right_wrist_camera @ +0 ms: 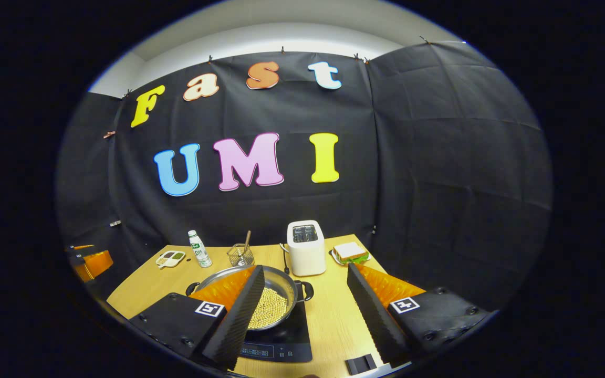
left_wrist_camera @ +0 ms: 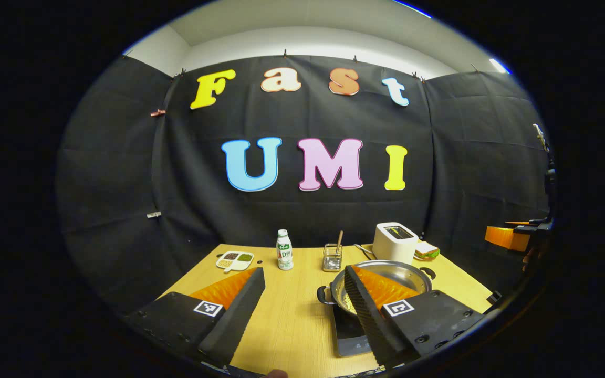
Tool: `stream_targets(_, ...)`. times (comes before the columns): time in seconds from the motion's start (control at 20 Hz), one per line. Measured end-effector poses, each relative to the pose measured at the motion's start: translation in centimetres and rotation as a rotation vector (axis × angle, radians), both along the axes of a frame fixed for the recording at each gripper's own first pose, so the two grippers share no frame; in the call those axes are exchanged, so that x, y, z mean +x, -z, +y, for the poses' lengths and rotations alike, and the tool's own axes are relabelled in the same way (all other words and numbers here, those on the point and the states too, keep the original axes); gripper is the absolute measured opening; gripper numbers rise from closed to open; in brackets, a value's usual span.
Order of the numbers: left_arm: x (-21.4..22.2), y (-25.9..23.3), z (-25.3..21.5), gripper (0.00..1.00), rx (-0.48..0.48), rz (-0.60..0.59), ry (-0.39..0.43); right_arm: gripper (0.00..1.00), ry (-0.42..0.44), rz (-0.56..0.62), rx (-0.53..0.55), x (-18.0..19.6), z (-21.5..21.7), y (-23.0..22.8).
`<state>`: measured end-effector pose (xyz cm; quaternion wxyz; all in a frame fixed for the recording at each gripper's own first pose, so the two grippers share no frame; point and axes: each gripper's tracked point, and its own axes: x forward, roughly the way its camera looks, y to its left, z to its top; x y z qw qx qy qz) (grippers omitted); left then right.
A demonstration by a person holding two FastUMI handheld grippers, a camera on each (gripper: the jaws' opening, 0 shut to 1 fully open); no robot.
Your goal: First push the handle of the pot to place it horizontally, then grasp the pot with both hands and set it on the induction cooktop.
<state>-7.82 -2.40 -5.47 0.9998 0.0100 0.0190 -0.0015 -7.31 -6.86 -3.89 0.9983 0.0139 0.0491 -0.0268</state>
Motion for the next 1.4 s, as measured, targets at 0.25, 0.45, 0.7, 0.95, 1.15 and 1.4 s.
stream_targets(0.25,-3.5,1.5,0.3,0.95,-0.01,-0.016,-0.038,0.98,-0.001,-0.063,-0.043,-4.3,0.4,-0.3)
stream_targets(0.45,-5.0,2.5,0.4,0.95,-0.048,-0.01,-0.052,0.98,-0.014,-0.043,-0.066,-6.3,0.4,1.2)
stream_targets(0.7,-5.7,2.9,0.6,0.94,-0.048,-0.002,-0.067,0.98,-0.014,-0.049,-0.065,-7.3,0.6,1.2)
stream_targets(0.95,-5.3,2.7,1.0,0.95,-0.04,0.005,-0.065,0.98,-0.022,-0.056,-0.06,-6.8,1.5,0.6)
stream_targets(1.15,-4.9,2.1,1.1,0.95,-0.024,-0.01,-0.054,0.98,-0.026,-0.06,-0.052,-6.4,2.0,0.2)
stream_targets(1.4,-5.0,2.3,1.3,0.95,-0.026,-0.006,-0.047,0.98,-0.024,-0.071,-0.045,-6.0,2.5,-0.4)
